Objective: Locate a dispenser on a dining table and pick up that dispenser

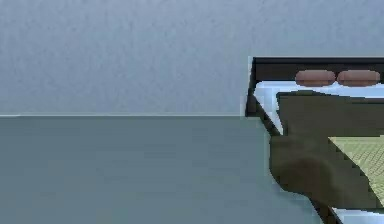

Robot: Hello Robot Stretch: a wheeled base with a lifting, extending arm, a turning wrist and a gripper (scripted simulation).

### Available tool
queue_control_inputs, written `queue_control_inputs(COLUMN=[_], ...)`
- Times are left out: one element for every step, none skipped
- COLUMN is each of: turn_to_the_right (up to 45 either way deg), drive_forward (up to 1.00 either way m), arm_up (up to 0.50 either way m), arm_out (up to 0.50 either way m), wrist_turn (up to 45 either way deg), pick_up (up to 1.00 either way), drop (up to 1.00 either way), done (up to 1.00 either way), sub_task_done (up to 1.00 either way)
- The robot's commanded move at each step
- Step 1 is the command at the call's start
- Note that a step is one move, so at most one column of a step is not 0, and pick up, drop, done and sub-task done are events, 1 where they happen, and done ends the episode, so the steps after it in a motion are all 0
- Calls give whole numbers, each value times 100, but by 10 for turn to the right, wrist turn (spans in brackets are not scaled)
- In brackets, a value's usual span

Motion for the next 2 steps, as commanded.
queue_control_inputs(turn_to_the_right=[-450,-450], drive_forward=[0,0], arm_up=[0,0], arm_out=[0,0], wrist_turn=[0,0], pick_up=[0,0], drop=[0,0], done=[0,0], sub_task_done=[0,0])
